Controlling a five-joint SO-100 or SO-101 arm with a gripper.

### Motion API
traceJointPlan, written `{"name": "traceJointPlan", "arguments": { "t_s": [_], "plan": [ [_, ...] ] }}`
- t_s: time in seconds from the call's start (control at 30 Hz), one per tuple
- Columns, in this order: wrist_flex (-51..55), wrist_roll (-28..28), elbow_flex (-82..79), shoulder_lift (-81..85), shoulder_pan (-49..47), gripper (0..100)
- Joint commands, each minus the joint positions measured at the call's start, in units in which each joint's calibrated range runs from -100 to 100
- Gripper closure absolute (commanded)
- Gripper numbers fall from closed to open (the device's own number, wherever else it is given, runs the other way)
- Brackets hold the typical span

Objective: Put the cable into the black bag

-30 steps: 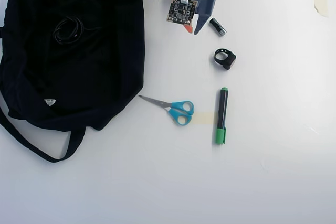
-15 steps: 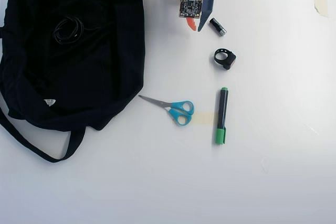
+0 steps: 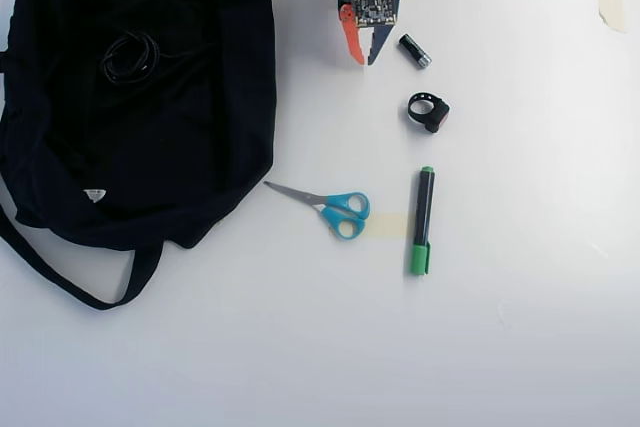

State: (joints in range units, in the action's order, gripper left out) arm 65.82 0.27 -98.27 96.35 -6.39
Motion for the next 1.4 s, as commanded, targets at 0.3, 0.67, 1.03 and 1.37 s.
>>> {"name": "traceJointPlan", "arguments": {
  "t_s": [0.3,0.67,1.03,1.37],
  "plan": [
    [7.2,0.2,-1.1,3.3,0.0,98],
    [7.2,0.2,-1.1,3.3,0.3,98],
    [7.2,0.2,-1.1,3.3,0.3,98],
    [7.2,0.2,-1.1,3.3,0.3,98]
  ]
}}
